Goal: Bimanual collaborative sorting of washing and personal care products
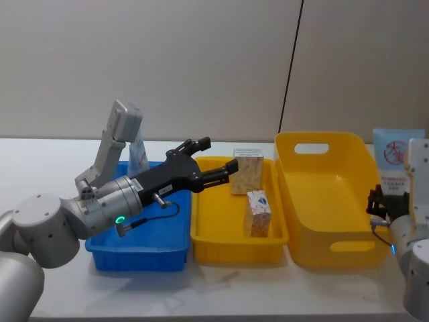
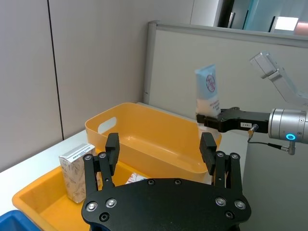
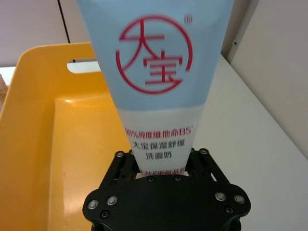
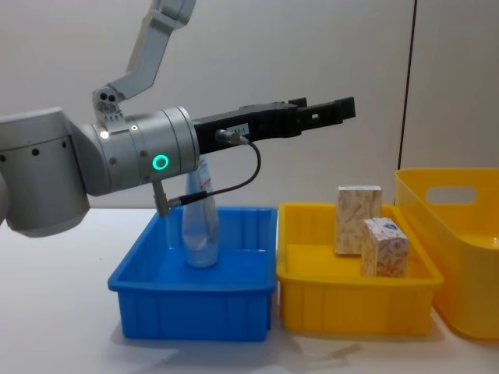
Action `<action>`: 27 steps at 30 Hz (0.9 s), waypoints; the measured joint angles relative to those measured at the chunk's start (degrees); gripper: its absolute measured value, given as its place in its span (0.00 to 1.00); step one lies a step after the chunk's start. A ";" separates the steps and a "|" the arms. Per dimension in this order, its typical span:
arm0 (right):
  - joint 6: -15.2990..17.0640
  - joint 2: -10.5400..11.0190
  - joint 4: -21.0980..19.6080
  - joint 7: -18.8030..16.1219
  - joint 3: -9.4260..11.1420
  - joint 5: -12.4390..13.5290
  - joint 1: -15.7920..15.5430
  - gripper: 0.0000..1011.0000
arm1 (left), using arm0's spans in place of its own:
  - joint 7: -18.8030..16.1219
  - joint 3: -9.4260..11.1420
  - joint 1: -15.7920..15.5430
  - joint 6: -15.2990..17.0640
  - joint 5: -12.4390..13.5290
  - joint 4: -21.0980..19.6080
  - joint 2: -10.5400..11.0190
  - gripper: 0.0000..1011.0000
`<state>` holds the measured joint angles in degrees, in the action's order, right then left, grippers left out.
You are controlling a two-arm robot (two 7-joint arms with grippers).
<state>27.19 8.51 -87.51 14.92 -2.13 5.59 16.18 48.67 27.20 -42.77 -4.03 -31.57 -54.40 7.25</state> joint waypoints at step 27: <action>1.36 -0.33 0.45 0.06 0.97 0.46 -0.25 0.99 | 0.00 0.00 0.00 0.00 0.00 0.00 0.00 0.99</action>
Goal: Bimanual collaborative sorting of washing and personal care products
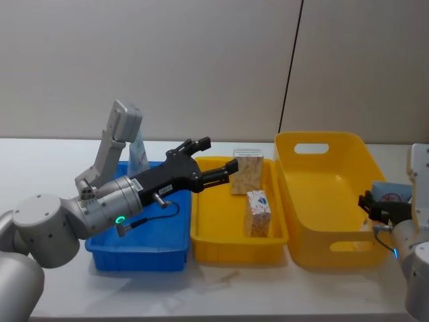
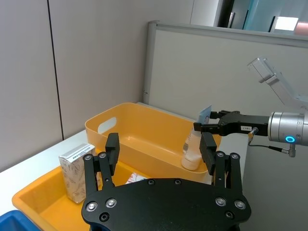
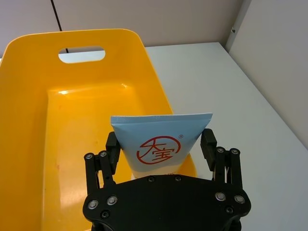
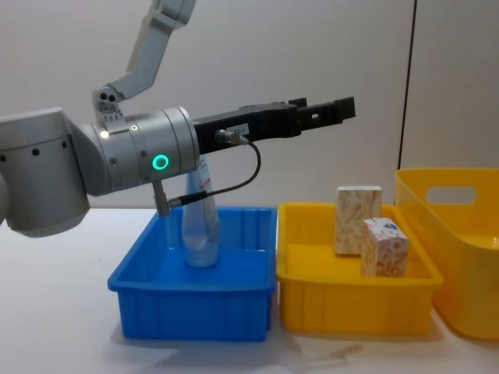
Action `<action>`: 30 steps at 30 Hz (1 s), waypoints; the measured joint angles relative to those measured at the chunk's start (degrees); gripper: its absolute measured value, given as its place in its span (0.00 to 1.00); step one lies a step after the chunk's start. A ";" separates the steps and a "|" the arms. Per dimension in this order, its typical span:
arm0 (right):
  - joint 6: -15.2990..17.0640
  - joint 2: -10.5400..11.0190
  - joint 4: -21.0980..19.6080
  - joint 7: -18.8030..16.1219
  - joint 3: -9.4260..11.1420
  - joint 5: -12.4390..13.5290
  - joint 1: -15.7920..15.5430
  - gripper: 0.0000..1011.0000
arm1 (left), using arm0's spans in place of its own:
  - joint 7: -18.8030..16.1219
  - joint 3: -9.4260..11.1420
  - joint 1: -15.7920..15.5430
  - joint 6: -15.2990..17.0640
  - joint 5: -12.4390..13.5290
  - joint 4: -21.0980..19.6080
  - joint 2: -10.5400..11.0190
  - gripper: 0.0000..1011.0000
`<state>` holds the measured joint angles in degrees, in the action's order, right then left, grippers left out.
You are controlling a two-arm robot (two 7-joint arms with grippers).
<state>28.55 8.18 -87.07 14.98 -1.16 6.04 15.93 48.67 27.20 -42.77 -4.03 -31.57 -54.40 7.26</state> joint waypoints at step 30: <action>1.64 -2.38 -1.65 -0.68 -1.01 0.27 2.50 0.99 | 0.00 0.00 0.00 0.00 0.00 0.00 0.00 0.99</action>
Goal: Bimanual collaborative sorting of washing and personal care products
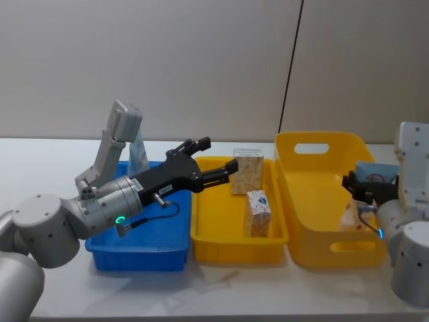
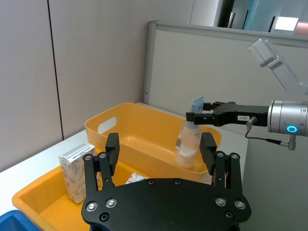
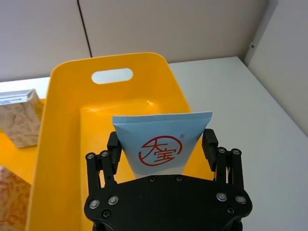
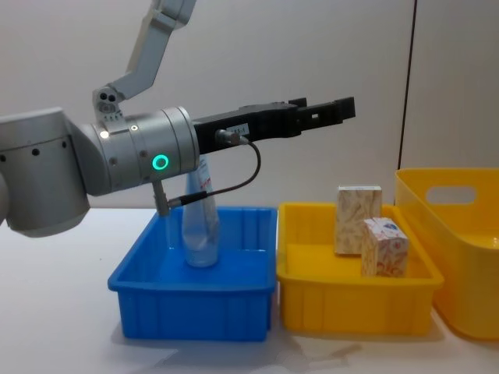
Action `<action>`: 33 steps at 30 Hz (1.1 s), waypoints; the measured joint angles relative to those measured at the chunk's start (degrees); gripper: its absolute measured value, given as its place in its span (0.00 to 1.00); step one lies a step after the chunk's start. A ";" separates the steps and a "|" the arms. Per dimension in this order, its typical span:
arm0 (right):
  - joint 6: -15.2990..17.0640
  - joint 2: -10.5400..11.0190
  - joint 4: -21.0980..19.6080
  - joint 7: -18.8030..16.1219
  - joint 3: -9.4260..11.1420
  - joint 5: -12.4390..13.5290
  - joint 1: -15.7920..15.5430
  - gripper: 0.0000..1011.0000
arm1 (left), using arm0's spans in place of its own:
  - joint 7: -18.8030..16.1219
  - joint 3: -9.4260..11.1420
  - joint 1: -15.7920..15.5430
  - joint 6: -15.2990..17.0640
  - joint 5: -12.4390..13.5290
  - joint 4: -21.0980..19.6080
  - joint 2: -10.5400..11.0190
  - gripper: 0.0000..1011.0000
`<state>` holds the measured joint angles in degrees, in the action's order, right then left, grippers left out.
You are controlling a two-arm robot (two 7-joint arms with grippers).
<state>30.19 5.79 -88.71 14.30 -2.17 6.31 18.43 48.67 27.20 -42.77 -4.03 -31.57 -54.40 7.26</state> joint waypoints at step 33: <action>-2.04 -3.06 -2.28 -1.42 1.25 0.83 -0.02 0.99 | 0.00 0.00 0.00 0.00 0.00 0.00 0.00 0.99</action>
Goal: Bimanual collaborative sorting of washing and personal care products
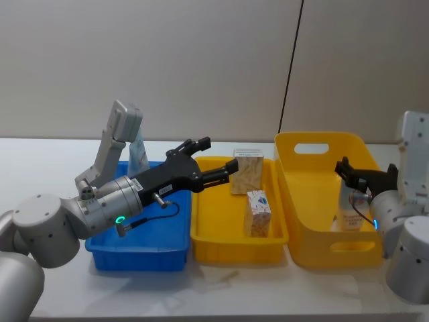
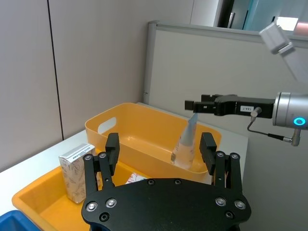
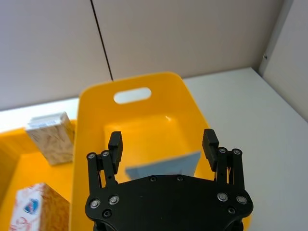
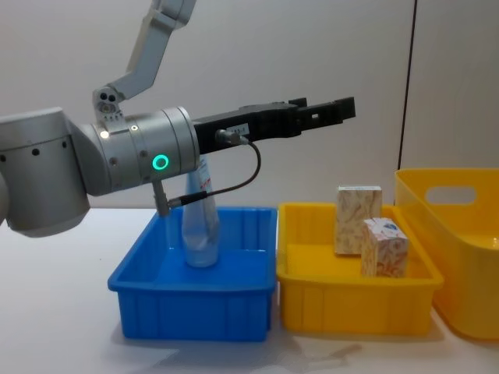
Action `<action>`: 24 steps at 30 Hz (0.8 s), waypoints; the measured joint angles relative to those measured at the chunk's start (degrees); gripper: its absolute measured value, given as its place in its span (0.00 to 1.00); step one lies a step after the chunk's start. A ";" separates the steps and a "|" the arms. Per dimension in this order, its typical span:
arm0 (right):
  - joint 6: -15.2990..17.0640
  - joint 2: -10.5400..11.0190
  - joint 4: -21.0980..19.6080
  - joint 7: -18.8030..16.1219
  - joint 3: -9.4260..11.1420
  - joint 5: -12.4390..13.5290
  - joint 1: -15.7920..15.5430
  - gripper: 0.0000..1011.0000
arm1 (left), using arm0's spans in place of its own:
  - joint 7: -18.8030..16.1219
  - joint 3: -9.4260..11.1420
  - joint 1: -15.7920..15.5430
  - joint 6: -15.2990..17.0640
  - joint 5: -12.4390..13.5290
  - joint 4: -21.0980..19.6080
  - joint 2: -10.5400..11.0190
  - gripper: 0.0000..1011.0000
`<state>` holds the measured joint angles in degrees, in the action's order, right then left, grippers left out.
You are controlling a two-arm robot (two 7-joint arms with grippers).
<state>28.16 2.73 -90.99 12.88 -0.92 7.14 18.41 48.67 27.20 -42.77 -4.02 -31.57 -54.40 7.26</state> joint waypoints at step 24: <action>-9.80 -0.04 -6.96 -5.69 0.57 1.72 -3.88 0.99 | 0.00 0.00 0.00 0.00 0.00 0.00 0.00 0.99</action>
<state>18.35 2.69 -97.95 7.19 -0.35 8.85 14.53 48.67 27.20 -42.77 -4.02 -31.57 -54.40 7.25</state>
